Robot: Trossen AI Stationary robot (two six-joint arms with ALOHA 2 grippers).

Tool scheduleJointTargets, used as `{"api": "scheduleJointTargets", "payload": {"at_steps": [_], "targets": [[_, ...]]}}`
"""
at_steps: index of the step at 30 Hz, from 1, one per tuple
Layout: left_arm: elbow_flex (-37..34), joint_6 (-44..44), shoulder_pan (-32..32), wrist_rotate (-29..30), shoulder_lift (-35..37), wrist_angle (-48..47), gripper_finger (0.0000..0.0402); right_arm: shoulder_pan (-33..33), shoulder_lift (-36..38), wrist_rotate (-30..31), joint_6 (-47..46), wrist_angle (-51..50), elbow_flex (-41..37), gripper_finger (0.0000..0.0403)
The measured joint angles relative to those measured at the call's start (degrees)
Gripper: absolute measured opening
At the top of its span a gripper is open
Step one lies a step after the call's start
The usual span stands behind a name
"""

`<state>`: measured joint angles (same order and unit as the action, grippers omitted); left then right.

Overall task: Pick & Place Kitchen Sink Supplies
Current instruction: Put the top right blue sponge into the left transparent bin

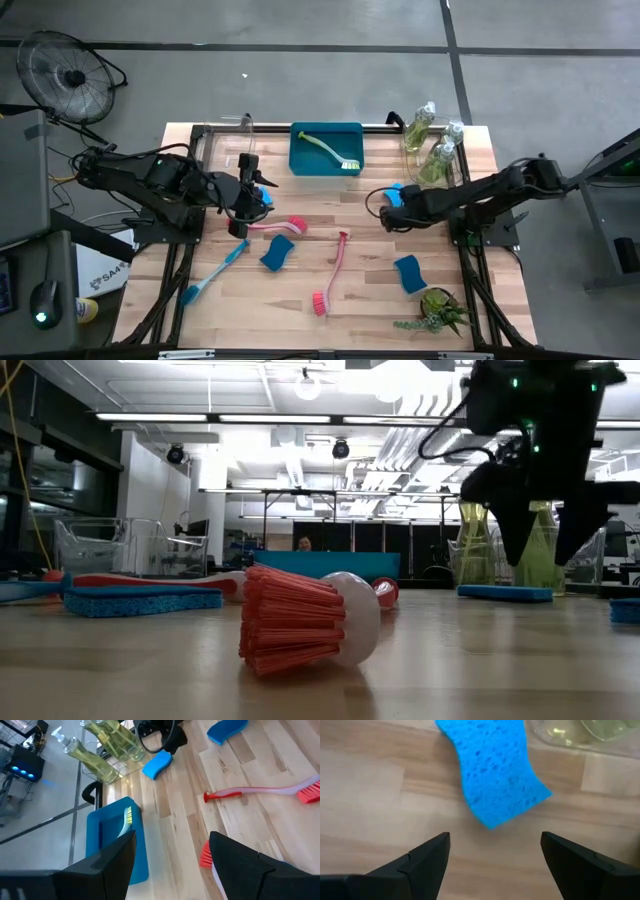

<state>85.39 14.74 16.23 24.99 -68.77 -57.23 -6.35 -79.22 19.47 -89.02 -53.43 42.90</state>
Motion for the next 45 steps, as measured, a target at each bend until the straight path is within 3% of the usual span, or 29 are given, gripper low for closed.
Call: {"api": "scheduleJointTargets", "payload": {"at_steps": [6,14,19,35,45], "targets": [[0.0,-0.8,0.0,0.0,0.0,0.0,0.0246,3.6,0.5,2.0,4.2,5.8,-4.5,0.0307],[0.0,-2.6,-0.1,0.1,0.0,0.0,0.0246,9.4,0.5,3.1,16.0,11.7,-4.9,0.0307],[0.0,-3.1,-0.1,0.2,0.0,0.0,0.0246,11.8,0.5,2.5,18.3,13.4,-4.9,0.0307],[0.0,-4.5,-0.1,0.2,0.0,0.1,0.0246,11.0,-6.4,-0.1,19.6,19.7,-4.8,0.0307],[0.0,-4.3,-0.1,0.0,0.0,0.0,0.0246,4.7,-8.0,-4.2,14.4,23.5,-4.6,0.0307]]}}
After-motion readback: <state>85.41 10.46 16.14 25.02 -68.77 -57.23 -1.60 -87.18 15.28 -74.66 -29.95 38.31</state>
